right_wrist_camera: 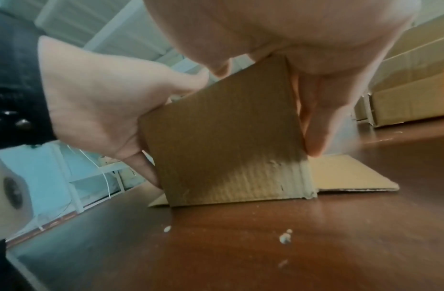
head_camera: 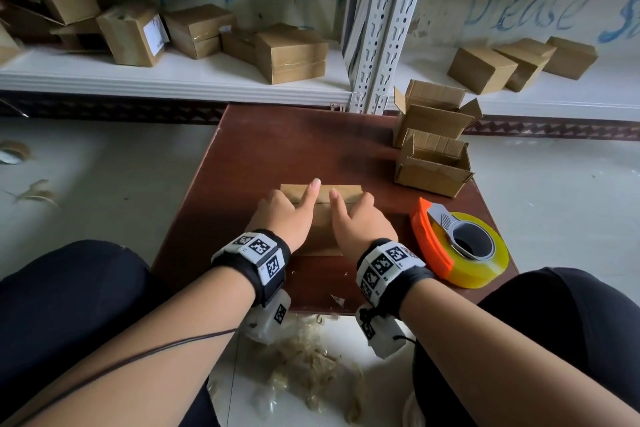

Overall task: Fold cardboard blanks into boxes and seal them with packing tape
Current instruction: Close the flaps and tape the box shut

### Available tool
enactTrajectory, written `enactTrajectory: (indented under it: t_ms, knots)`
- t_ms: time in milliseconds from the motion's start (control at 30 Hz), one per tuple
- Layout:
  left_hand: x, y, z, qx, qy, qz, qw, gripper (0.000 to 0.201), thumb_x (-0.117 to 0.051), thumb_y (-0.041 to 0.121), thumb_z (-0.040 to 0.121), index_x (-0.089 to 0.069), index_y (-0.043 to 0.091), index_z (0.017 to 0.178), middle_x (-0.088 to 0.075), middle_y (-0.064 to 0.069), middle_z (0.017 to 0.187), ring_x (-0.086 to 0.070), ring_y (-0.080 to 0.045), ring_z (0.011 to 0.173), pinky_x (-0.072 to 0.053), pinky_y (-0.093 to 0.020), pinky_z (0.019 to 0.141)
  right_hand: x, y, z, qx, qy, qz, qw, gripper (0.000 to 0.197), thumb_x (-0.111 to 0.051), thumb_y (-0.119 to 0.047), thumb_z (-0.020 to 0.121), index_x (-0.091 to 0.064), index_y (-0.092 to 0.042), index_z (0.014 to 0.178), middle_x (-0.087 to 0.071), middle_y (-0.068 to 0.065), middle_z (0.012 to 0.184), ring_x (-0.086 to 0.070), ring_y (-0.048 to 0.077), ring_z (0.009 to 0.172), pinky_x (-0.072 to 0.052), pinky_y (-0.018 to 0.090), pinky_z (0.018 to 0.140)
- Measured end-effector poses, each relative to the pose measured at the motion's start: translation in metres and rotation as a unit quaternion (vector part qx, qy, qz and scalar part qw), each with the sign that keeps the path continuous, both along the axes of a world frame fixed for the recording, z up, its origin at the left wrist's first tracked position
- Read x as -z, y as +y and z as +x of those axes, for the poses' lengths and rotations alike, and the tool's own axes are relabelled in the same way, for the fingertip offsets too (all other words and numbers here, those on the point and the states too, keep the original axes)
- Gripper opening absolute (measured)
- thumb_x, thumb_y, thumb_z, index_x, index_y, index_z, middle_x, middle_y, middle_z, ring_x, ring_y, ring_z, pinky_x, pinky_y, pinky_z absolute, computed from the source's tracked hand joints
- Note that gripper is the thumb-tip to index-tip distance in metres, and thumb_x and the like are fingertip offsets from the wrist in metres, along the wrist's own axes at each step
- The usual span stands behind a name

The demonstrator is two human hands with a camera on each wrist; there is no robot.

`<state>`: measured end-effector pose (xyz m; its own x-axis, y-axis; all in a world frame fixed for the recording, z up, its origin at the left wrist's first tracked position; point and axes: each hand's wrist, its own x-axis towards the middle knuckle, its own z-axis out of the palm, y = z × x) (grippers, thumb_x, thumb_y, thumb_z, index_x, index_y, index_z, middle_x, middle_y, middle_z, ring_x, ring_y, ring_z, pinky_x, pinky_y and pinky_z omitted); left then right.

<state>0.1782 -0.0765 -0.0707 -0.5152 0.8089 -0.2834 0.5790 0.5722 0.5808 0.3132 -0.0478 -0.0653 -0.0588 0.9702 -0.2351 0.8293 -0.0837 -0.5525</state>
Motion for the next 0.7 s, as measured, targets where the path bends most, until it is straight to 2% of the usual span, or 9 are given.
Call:
enactTrajectory:
  t_ms: [67, 100, 200, 267, 433, 500, 567, 633, 700]
  knots:
    - [-0.002, 0.002, 0.0, -0.003, -0.003, 0.006, 1.0, 0.098, -0.031, 0.096, 0.079, -0.05, 0.012, 0.127, -0.059, -0.003, 0.107, -0.062, -0.026, 0.092, -0.051, -0.037, 0.077, -0.002, 0.003, 0.0, 0.007, -0.002, -0.004, 1.0, 0.08, -0.026, -0.083, 0.094, -0.044, -0.012, 0.128, -0.063, 0.0, 0.095, -0.068, 0.026, 0.091, -0.057, 0.043, 0.085]
    - [-0.001, 0.003, -0.001, -0.001, 0.003, 0.005, 1.0, 0.095, -0.036, 0.096, 0.078, -0.05, 0.013, 0.124, -0.059, -0.002, 0.105, -0.062, -0.026, 0.089, -0.053, -0.037, 0.076, -0.003, 0.005, 0.001, 0.012, -0.002, -0.014, 1.0, 0.082, -0.027, -0.086, 0.091, -0.043, -0.014, 0.125, -0.06, 0.0, 0.092, -0.067, 0.025, 0.089, -0.057, 0.042, 0.084]
    - [0.002, 0.004, -0.003, -0.001, 0.027, 0.015, 1.0, 0.082, -0.048, 0.089, 0.079, -0.055, 0.018, 0.118, -0.068, -0.003, 0.112, -0.065, -0.028, 0.092, -0.056, -0.037, 0.078, -0.006, 0.01, 0.002, 0.031, -0.013, -0.036, 0.999, 0.086, -0.034, -0.098, 0.079, -0.036, -0.019, 0.113, -0.054, -0.001, 0.085, -0.066, 0.028, 0.086, -0.056, 0.041, 0.08]
    - [0.005, 0.006, -0.003, -0.002, 0.02, 0.029, 0.999, 0.077, -0.049, 0.089, 0.078, -0.058, 0.021, 0.113, -0.07, -0.003, 0.112, -0.067, -0.029, 0.096, -0.057, -0.04, 0.083, -0.006, 0.012, 0.002, 0.044, -0.015, -0.038, 0.998, 0.09, -0.038, -0.098, 0.076, -0.038, -0.019, 0.117, -0.056, 0.002, 0.09, -0.066, 0.031, 0.089, -0.057, 0.043, 0.084]
    - [0.008, 0.009, -0.007, 0.006, -0.005, 0.048, 0.999, 0.082, -0.042, 0.084, 0.088, -0.059, 0.016, 0.129, -0.067, -0.006, 0.128, -0.065, -0.031, 0.114, -0.053, -0.041, 0.093, -0.003, 0.017, 0.009, 0.044, 0.024, -0.027, 0.998, 0.072, -0.042, -0.075, 0.097, -0.038, -0.021, 0.144, -0.066, 0.011, 0.12, -0.063, 0.033, 0.096, -0.048, 0.037, 0.081]
    - [0.01, 0.011, -0.01, 0.004, -0.003, 0.058, 0.998, 0.074, -0.036, 0.076, 0.097, -0.06, 0.014, 0.128, -0.067, -0.007, 0.127, -0.063, -0.03, 0.109, -0.05, -0.038, 0.088, -0.001, 0.02, 0.013, 0.04, 0.048, -0.016, 0.998, 0.062, -0.039, -0.067, 0.103, -0.04, -0.022, 0.145, -0.065, 0.009, 0.118, -0.057, 0.031, 0.091, -0.044, 0.035, 0.079]
    - [0.014, 0.013, -0.014, -0.006, 0.001, 0.07, 0.998, 0.066, -0.028, 0.07, 0.102, -0.065, 0.014, 0.102, -0.07, -0.007, 0.107, -0.063, -0.03, 0.094, -0.049, -0.038, 0.079, 0.004, 0.023, 0.014, 0.037, 0.067, -0.007, 0.997, 0.053, -0.035, -0.061, 0.106, -0.045, -0.023, 0.141, -0.063, 0.006, 0.113, -0.056, 0.029, 0.092, -0.043, 0.035, 0.079]
    - [0.016, 0.014, -0.017, -0.033, -0.002, 0.078, 0.996, 0.066, -0.025, 0.063, 0.106, -0.058, 0.014, 0.077, -0.066, -0.007, 0.084, -0.062, -0.033, 0.085, -0.044, -0.037, 0.072, 0.008, 0.027, 0.016, 0.046, 0.092, 0.0, 0.995, 0.048, -0.033, -0.057, 0.108, -0.051, -0.021, 0.133, -0.067, 0.008, 0.118, -0.06, 0.03, 0.097, -0.046, 0.036, 0.083]
    - [0.016, 0.016, -0.019, -0.046, -0.009, 0.086, 0.995, 0.065, -0.025, 0.058, 0.108, -0.053, 0.012, 0.071, -0.065, -0.009, 0.082, -0.059, -0.033, 0.082, -0.041, -0.037, 0.071, 0.007, 0.031, 0.015, 0.068, 0.131, -0.004, 0.989, 0.045, -0.035, -0.051, 0.11, -0.056, -0.017, 0.13, -0.067, 0.009, 0.124, -0.063, 0.03, 0.108, -0.047, 0.037, 0.09]
